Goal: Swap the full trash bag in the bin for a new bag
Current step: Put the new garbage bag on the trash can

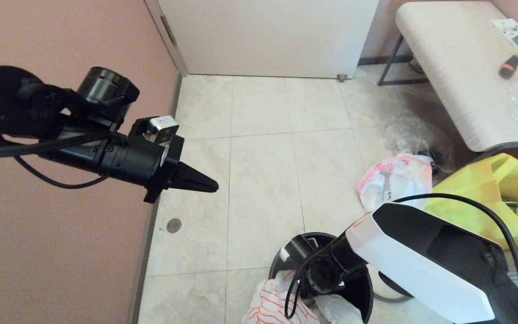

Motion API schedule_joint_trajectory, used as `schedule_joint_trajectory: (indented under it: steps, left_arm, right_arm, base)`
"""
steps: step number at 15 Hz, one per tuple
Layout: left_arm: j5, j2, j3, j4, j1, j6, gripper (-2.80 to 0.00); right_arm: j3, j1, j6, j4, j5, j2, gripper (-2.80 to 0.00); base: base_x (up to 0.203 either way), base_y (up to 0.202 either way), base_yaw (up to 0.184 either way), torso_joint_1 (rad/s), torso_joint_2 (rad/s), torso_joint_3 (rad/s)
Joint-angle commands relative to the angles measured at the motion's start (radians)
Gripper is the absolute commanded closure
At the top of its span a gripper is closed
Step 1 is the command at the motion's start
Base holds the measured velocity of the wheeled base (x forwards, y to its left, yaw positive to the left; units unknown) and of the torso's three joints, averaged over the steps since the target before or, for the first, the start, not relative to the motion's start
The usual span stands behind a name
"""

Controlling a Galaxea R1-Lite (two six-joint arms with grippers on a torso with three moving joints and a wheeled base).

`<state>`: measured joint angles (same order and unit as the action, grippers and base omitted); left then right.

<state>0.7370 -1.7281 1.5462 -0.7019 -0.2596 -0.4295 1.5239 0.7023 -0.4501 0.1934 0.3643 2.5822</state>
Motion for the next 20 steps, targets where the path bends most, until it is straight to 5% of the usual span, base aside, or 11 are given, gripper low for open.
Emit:
schedule_joint_trajectory:
  steps: [1,6,14,20]
  left_arm:
    - [0.004,-0.004,0.003,-0.004,0.005,-0.003,0.0]
    - [0.005,-0.007,0.009,-0.004,0.019,-0.003,0.0]
    - [0.005,0.002,0.011,-0.004,0.031,-0.015,0.0]
    - [0.005,0.001,0.011,-0.004,0.031,-0.015,0.0]
  right_arm:
    - [0.098,-0.02,0.019,0.05,-0.01,0.036,0.0]
    - [0.457,-0.043,0.095,0.231,-0.039,0.18,0.0]
    - [0.433,-0.076,0.087,0.133,0.02,0.122,0.0]
    - [0.413,-0.089,0.088,0.325,0.014,0.163,0.0]
  base:
    - [0.0,0.0,0.0,0.0,0.0,0.0]
    - [0.0,0.0,0.0,0.0,0.0,0.0]
    - [0.0,0.0,0.0,0.0,0.0,0.0]
    - [0.0,0.0,0.0,0.0,0.0,0.0]
